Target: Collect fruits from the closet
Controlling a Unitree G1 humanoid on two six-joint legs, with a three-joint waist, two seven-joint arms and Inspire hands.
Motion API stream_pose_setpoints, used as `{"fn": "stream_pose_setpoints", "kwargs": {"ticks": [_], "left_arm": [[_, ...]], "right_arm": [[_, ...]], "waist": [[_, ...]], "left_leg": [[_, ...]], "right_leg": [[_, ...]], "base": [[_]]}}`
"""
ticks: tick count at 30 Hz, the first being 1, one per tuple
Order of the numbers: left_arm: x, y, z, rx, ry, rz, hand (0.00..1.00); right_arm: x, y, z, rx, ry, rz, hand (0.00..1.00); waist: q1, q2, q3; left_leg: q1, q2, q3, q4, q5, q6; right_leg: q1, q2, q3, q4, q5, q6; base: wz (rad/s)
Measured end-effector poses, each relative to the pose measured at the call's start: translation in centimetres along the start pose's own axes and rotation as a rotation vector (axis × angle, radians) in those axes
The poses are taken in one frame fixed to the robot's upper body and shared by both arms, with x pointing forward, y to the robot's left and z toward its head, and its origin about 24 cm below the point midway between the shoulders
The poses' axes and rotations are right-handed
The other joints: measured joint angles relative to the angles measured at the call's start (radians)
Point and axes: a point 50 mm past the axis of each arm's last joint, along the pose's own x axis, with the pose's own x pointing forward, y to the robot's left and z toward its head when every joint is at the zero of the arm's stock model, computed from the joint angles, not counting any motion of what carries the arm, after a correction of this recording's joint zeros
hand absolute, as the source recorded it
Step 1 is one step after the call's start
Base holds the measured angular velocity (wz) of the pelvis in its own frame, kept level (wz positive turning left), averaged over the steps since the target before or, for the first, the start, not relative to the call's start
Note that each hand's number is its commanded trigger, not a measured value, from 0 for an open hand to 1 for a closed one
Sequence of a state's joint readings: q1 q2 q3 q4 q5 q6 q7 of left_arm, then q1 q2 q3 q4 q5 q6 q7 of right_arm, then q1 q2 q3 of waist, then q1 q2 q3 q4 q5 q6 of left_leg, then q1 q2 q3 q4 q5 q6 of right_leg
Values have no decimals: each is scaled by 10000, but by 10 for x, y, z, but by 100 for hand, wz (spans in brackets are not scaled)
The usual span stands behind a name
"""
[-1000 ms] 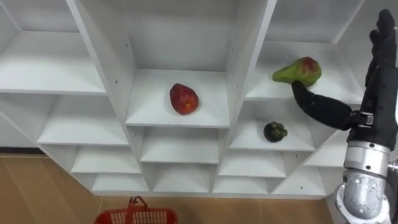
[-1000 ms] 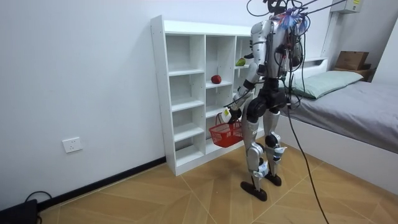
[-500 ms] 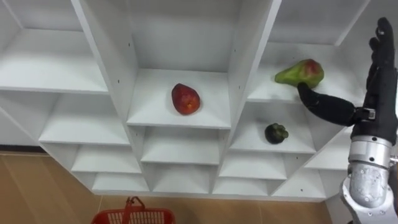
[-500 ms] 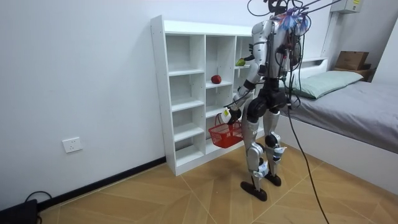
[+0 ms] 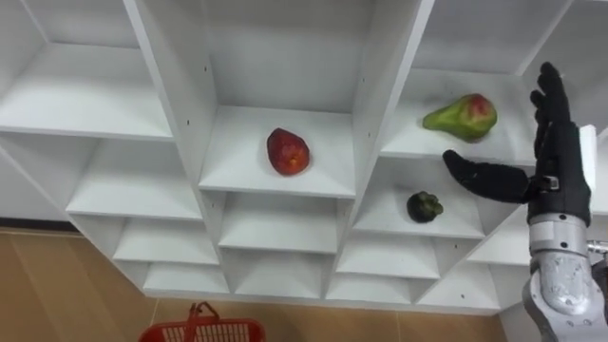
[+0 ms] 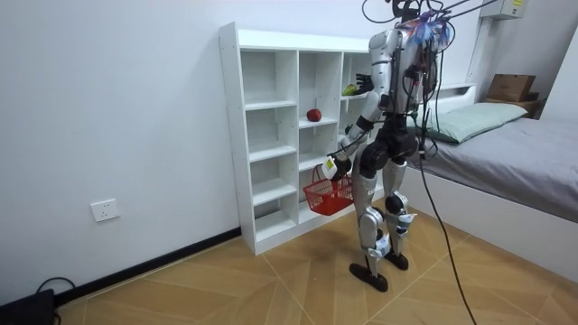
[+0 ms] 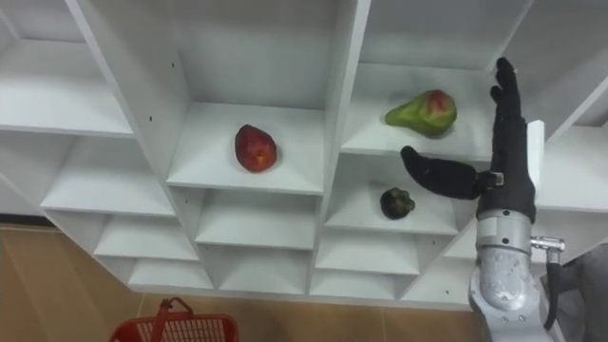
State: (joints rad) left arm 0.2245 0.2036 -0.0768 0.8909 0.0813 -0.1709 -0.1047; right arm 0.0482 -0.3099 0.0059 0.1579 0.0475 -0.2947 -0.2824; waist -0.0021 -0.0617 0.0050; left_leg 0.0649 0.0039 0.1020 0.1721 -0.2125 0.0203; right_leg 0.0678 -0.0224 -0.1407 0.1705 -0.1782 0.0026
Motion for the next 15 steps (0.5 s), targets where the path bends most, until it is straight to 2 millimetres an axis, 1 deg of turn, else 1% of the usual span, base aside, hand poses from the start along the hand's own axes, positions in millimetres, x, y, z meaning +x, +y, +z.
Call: {"fn": "stream_pose_setpoints", "kwargs": {"ticks": [4,8,11,13,15], "left_arm": [[0,1,0,-53,46,-88,100],[-1,3,-2,-164,111,3,100],[-1,4,-2,-196,131,50,100],[-1,4,-2,-194,139,53,100],[-1,4,-2,-196,152,53,100]], "right_arm": [[5,3,1,197,150,439,0],[12,6,7,448,-24,691,0],[16,7,7,570,-14,818,0],[18,6,3,751,271,754,0],[20,6,0,946,441,713,0]], "waist": [[75,-2,1],[72,-20,13],[62,-50,36],[57,-103,72],[50,-138,88]], "left_leg": [[12,-7,-11,1,1,2],[16,-8,-15,13,2,3],[18,-15,-59,25,2,3],[4,-28,-206,88,2,4],[-20,-25,-247,121,1,3]], "right_leg": [[7,-11,-10,-3,0,0],[43,-14,-23,-2,0,0],[99,-28,-99,-6,0,0],[173,-49,-268,-15,0,0],[184,-49,-319,-12,0,1]], "base": [[0],[0],[5],[17],[10]]}}
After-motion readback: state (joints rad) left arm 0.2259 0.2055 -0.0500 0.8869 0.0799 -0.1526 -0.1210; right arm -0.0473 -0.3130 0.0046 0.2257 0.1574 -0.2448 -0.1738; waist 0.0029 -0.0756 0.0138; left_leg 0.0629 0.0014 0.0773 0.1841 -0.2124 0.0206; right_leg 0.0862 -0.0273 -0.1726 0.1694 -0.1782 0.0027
